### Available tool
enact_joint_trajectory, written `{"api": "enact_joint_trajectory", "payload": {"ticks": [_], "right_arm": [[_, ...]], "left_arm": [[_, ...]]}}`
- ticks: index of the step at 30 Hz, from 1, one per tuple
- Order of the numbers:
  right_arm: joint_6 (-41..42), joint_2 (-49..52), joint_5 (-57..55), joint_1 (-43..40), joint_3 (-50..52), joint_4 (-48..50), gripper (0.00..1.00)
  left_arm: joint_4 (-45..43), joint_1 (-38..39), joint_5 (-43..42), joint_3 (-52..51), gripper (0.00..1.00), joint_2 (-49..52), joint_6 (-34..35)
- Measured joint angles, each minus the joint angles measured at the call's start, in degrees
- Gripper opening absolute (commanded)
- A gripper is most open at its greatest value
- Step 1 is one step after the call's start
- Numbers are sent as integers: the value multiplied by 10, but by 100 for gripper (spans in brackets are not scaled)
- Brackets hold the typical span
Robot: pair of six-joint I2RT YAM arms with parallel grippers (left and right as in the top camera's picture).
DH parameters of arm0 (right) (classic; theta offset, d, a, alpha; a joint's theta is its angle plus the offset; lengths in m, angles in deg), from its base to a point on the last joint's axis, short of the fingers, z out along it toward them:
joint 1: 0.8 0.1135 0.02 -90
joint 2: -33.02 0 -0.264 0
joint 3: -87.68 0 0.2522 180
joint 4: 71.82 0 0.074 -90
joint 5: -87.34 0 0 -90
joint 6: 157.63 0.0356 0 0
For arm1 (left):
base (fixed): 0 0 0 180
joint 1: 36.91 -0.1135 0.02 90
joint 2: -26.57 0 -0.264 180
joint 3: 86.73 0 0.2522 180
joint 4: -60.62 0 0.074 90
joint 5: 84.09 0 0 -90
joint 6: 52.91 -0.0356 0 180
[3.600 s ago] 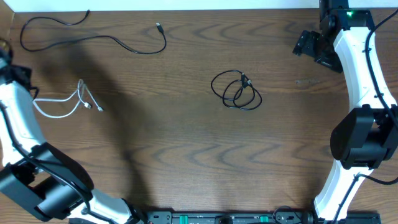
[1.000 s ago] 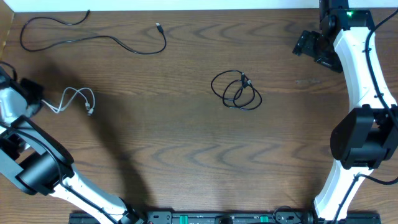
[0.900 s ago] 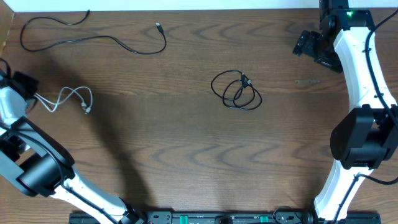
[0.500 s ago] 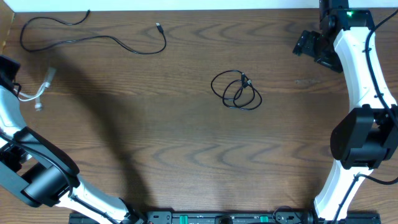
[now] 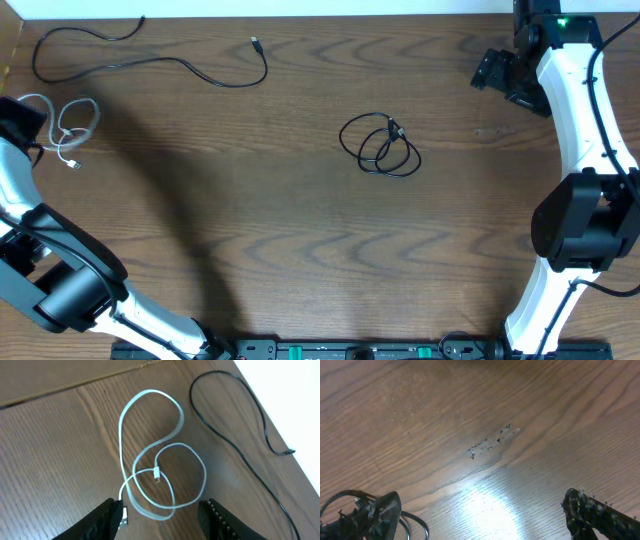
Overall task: Untangle cables
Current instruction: 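Release the white cable and move the left gripper to the black cable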
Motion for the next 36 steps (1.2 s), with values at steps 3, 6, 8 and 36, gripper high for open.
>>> {"api": "enact_joint_trajectory", "payload": {"ticks": [3,6,8,36], "right_arm": [[0,0,0,0,0,0,99],[0,0,0,0,0,0,99],[0,0,0,0,0,0,99],[0,0,0,0,0,0,99]], "left_arm": [[9,0,0,0,54,0,0],[11,0,0,0,54,0,0],[12,0,0,0,54,3,0],[110,57,-407,-7,76,-32,87]]}}
